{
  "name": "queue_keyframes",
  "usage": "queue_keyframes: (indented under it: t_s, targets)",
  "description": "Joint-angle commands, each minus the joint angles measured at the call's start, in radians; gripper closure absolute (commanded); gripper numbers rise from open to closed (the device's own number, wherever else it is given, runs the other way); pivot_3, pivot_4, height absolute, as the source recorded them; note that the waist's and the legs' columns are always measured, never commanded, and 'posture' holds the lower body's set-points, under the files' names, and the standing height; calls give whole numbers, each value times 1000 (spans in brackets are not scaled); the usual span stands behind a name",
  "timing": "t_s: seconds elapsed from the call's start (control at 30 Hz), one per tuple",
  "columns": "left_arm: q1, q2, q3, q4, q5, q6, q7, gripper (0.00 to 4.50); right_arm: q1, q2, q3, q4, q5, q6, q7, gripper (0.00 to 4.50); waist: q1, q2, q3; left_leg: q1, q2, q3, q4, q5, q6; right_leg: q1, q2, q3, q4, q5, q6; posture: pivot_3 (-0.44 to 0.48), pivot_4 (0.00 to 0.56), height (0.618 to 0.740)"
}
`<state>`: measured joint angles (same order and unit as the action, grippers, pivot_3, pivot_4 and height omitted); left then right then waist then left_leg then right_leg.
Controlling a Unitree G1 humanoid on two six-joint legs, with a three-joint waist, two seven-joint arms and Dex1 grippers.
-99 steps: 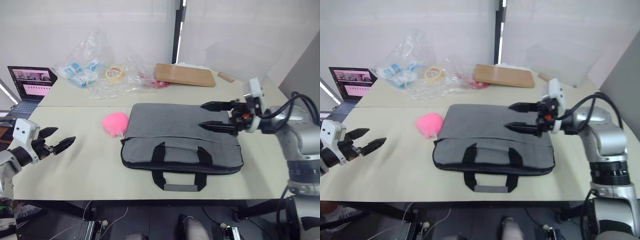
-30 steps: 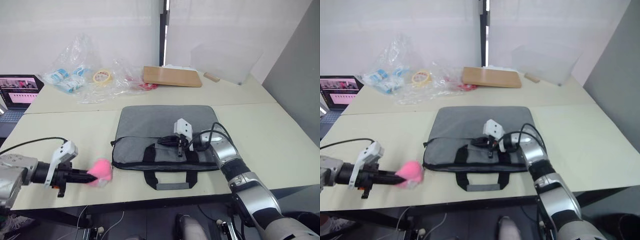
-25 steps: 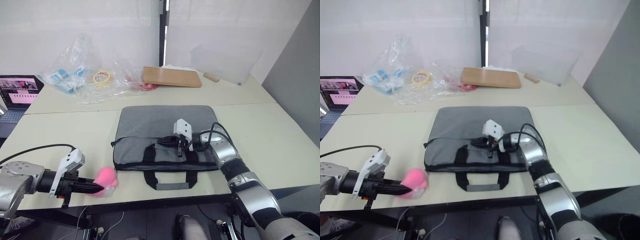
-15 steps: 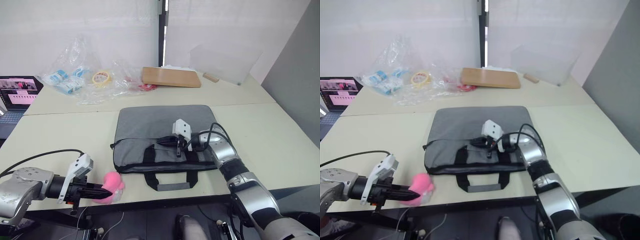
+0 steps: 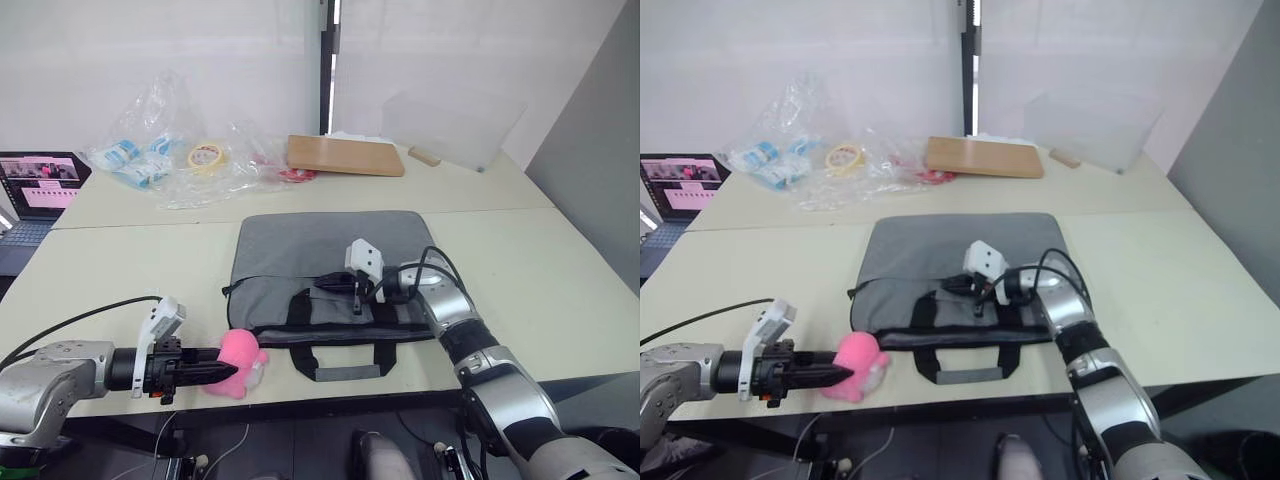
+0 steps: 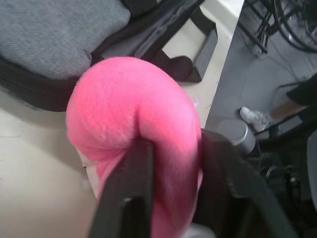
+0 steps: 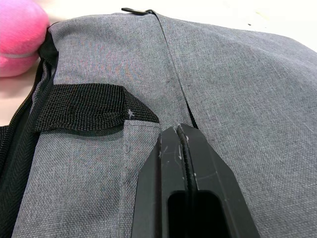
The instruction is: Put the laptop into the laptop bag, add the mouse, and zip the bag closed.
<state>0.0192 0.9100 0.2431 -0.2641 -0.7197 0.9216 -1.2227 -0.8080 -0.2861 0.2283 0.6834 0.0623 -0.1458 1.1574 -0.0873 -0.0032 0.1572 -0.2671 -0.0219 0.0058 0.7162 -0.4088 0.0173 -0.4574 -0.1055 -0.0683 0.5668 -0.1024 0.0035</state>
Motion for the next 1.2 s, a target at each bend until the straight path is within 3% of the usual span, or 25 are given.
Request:
queue_keyframes:
  t_s: [0.03, 0.17, 0.3, 0.4, 0.57, 0.7, 0.93, 1.2]
  targets:
    - [40, 32, 71, -63, -96, 96, 19, 1263, 8, -5, 12, 55, -32, 19, -16, 4500, 0, 0, 0, 0, 0, 0, 0, 0, 0, 0, 0, 0, 0, 0, 0, 0, 150, 740]
    - [167, 103, 122, -137, -142, 146, -22, 38, -5, -3, 10, 76, -33, 12, -18, 4500, 0, 0, 0, 0, 1, 0, 0, 0, 0, 0, 1, 0, 1, -1, -1, 0, 150, 740]
    - [299, 219, 169, -183, -154, 149, -124, 38, -9, -4, 9, 88, -34, 4, -18, 4500, -1, -1, 0, 1, 1, 0, -2, 1, -2, -1, 1, 0, 3, -3, -3, 0, 150, 740]
    - [309, 304, 174, -121, -75, 50, -188, 38, -14, -7, 9, 97, -35, 0, -15, 4500, 5, -1, 0, 2, 2, 0, -2, 2, -3, -1, 2, 0, 5, -4, -4, 0, 150, 740]
    - [206, 398, 149, 22, 5, -72, -265, 38, -21, -10, 6, 108, -34, -4, -13, 4500, 16, -2, 0, 3, 3, 0, -2, 3, -5, -1, 4, 0, 9, -5, -7, 0, 150, 740]
    - [75, 440, 65, 132, 64, -158, -306, 38, -25, -9, 7, 116, -34, -10, -14, 4500, 17, -3, 0, 3, 4, 0, -3, 3, -6, -1, 5, 1, 9, -6, -7, 0, 150, 740]
    - [-180, 377, -139, 262, 200, -332, -325, 38, -22, -11, 6, 117, -31, -12, -11, 4500, 18, -5, -1, 3, 4, 0, -3, 3, -5, -1, 5, 0, 9, -5, -8, 0, 150, 740]
    - [-552, 122, -394, 533, 375, -449, -373, 38, -18, -4, 8, 107, -30, -8, -10, 4500, 22, -10, -1, 2, 4, 7, -1, 3, -4, -1, 5, 0, 9, -5, -8, 0, 150, 740]
